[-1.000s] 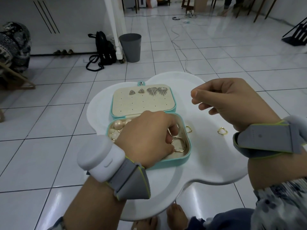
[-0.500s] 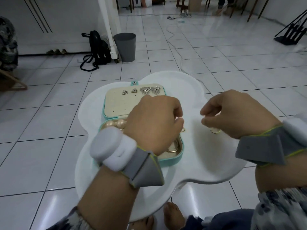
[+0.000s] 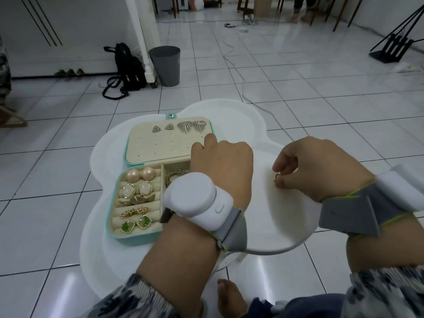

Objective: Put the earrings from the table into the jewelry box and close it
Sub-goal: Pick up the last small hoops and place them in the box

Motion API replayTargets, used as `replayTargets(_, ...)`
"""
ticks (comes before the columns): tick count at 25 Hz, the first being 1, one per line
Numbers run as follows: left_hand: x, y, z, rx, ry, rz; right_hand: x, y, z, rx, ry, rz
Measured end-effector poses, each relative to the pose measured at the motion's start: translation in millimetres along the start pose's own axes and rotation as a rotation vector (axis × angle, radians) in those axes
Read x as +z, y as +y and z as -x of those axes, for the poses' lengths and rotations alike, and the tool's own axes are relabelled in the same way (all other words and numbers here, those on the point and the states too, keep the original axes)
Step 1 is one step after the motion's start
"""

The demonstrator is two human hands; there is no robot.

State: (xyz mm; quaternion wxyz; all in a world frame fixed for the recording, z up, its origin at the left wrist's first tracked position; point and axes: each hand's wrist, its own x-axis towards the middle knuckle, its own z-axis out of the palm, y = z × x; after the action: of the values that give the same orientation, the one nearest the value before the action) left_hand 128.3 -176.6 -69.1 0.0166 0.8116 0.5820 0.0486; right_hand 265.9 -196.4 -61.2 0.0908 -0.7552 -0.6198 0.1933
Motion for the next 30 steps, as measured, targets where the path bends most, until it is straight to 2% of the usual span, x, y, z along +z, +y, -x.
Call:
replayTargets(11, 3, 1, -3, -0.028, 0.026, 0.028, -1, 1, 3, 0.02, -0.006, -0.012)
replayTargets(13, 4, 1, -3, -0.029, 0.062, 0.082, 1, 2, 2, 0.008, 0.005, -0.007)
replayTargets(15, 3, -3, -4, -0.044, 0.098, 0.236, 1, 6, 1, -0.013, 0.017, -0.04)
replayTargets(17, 0, -12, -5, -0.043, 0.14, 0.438, 0, 8, 0, -0.039, 0.004, -0.22)
replayTargets(20, -6, -22, -7, -0.084, 0.202, 0.74, -6, 4, 1, -0.128, -0.005, -0.753)
replayTargets(22, -8, -26, -9, -0.122, 0.224, 0.914, -8, -1, 2, -0.16, 0.017, -0.994)
replayTargets(25, -11, -24, -7, -0.12, 0.245, 1.079, -4, -8, 0, -0.165, 0.028, -1.124)
replayTargets(30, -14, -25, -4, -0.074, 0.285, 1.206, 1, -21, -5, -0.17, 0.101, -1.22)
